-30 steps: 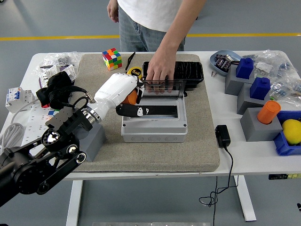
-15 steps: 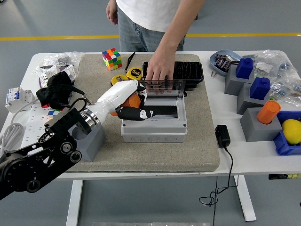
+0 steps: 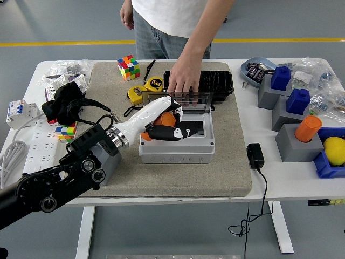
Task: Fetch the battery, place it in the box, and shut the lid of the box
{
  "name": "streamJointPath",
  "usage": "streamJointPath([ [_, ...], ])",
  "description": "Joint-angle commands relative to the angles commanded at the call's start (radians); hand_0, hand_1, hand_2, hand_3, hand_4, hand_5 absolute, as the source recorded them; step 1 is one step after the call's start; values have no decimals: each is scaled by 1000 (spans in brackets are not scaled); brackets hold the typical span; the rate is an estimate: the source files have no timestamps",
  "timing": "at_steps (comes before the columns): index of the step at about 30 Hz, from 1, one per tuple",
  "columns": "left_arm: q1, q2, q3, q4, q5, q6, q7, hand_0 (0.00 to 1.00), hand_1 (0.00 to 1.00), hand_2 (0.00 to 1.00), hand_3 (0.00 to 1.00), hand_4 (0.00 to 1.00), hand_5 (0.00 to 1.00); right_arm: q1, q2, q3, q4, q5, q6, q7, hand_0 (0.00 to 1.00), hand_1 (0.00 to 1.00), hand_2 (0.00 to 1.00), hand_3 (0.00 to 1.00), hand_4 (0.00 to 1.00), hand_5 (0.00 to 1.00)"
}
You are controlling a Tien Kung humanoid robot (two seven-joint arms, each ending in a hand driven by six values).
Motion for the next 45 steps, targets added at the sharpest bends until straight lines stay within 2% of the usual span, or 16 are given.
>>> streamJointPath([
  [6, -21, -37, 17, 42, -13, 6, -14, 26, 31, 66, 36, 834, 459, -1, -1, 3, -2, -5, 1, -1, 927, 879, 820, 835, 998, 998],
  [16, -57, -67, 57, 119, -29, 15, -56, 26, 32, 68, 38, 835, 459, 3, -2, -4, -1, 0, 0, 0, 928, 880, 820, 835, 998, 998],
  [22, -71, -90, 47, 164, -25, 21, -86, 26, 33, 69, 41, 833, 455, 3, -2, -4, -2, -1, 0, -1, 928, 880, 820, 835, 998, 998],
  [29, -78, -98, 34, 206, -8, 21, -117, 30, 34, 70, 41, 834, 457, 4, -3, -9, -1, 2, 0, -1, 928, 880, 820, 834, 998, 998],
  [38, -73, -101, 54, 201, 24, 27, -129, 50, 50, 86, 55, 841, 454, 3, -3, -10, -1, 3, 0, -1, 928, 880, 819, 835, 998, 998],
  [39, -73, -101, 55, 200, 27, 25, -129, 114, 113, 137, 112, 861, 468, 2, -3, -10, -1, 3, 0, -1, 928, 880, 820, 834, 998, 998],
  [45, -74, -105, 54, 210, 37, 27, -134, 123, 118, 145, 118, 865, 472, 2, -3, -15, -1, 6, 0, -2, 928, 880, 819, 835, 998, 998],
])
